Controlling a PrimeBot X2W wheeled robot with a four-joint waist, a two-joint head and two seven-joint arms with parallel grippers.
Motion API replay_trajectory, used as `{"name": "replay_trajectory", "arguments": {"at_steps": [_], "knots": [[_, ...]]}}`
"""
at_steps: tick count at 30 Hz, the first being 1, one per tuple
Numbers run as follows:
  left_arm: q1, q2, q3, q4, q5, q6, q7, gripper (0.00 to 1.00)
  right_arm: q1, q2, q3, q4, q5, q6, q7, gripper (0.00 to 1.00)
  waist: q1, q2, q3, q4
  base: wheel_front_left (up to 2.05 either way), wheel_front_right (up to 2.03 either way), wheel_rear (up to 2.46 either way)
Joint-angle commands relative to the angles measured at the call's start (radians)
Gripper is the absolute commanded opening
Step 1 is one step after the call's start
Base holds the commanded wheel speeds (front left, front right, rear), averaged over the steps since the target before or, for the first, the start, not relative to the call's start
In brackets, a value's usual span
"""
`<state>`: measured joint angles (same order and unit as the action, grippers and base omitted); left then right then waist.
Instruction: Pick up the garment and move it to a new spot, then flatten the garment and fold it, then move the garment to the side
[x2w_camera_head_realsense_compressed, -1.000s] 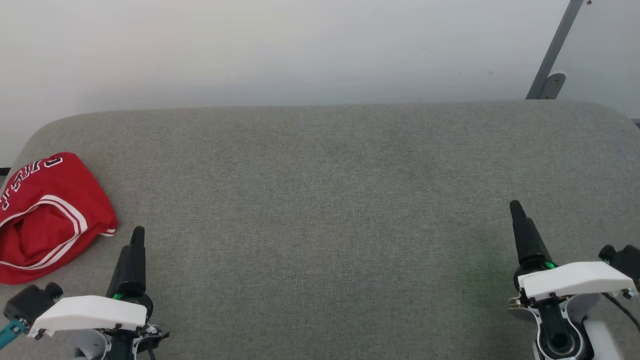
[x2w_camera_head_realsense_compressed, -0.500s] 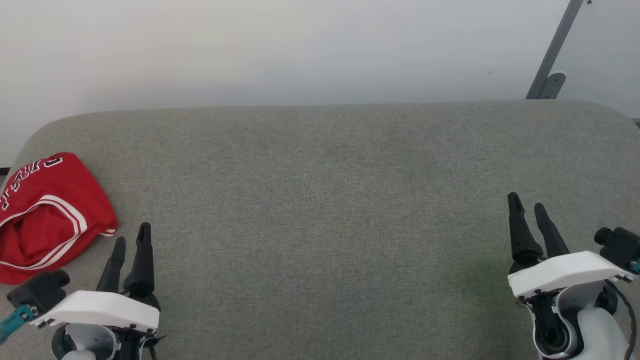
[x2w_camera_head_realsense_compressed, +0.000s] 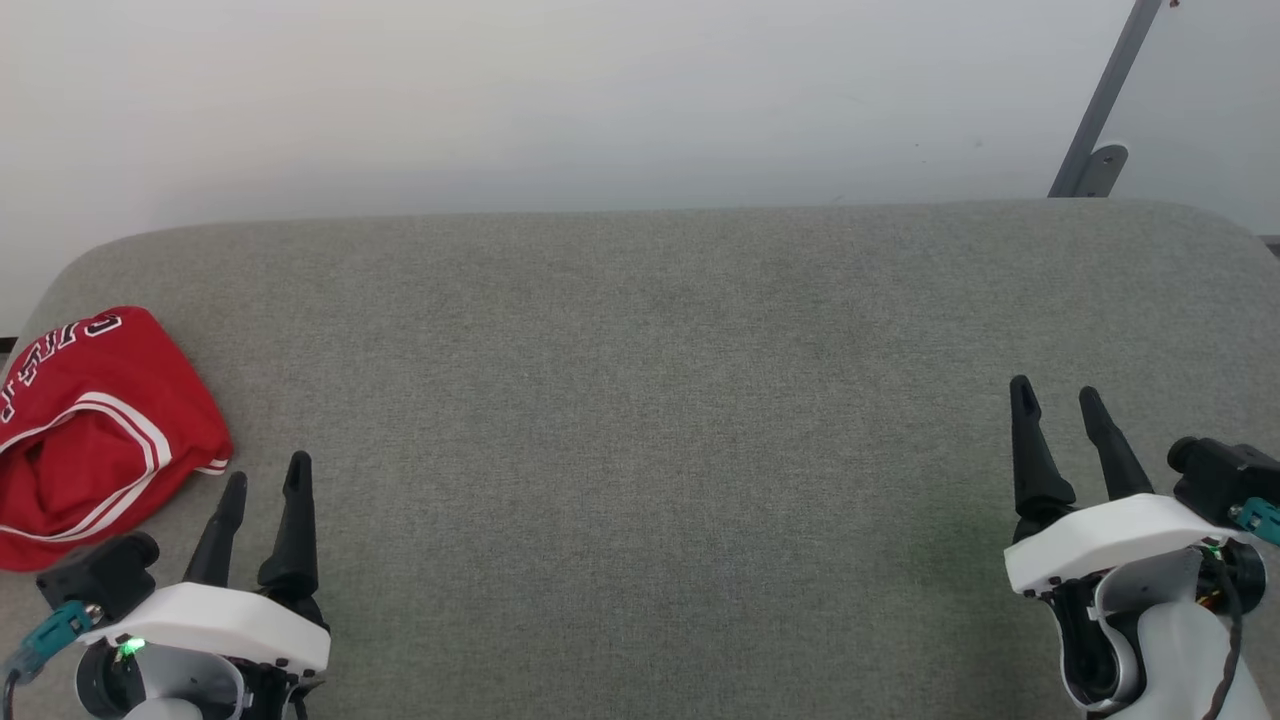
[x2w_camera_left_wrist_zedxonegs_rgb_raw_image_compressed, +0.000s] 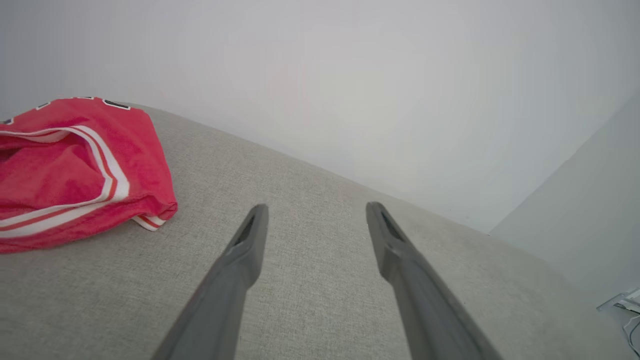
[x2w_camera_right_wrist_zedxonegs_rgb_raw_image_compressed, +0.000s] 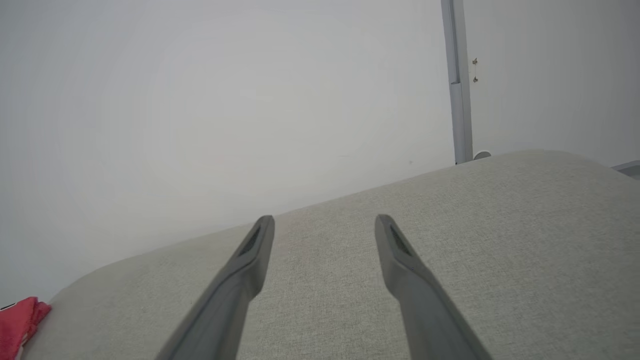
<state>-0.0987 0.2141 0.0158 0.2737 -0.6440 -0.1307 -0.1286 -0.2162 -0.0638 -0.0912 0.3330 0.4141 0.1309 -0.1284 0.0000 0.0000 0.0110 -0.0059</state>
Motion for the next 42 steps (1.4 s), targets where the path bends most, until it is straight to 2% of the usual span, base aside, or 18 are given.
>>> {"name": "replay_trajectory", "arguments": {"at_steps": [1, 30, 42], "knots": [[-0.009, 0.010, -0.003, -0.005, 0.032, 0.000, -0.011, 1.00, -0.023, 0.002, -0.004, -0.004, -0.034, 0.000, -0.012, 1.00, 0.0000, 0.0000, -0.001, 0.000, 0.00, 0.00, 0.00], [0.006, 0.053, -0.041, 0.072, 0.188, 0.000, -0.079, 1.00, 0.006, 0.012, -0.042, 0.026, -0.307, 0.000, -0.079, 1.00, 0.0000, 0.0000, -0.011, 0.002, 0.00, 0.00, 0.00], [-0.016, 0.074, -0.047, 0.051, 0.264, 0.000, -0.103, 1.00, -0.002, 0.013, -0.057, 0.004, -0.340, 0.000, -0.105, 1.00, 0.0000, 0.0000, -0.001, 0.009, 0.00, 0.00, 0.00]]}}
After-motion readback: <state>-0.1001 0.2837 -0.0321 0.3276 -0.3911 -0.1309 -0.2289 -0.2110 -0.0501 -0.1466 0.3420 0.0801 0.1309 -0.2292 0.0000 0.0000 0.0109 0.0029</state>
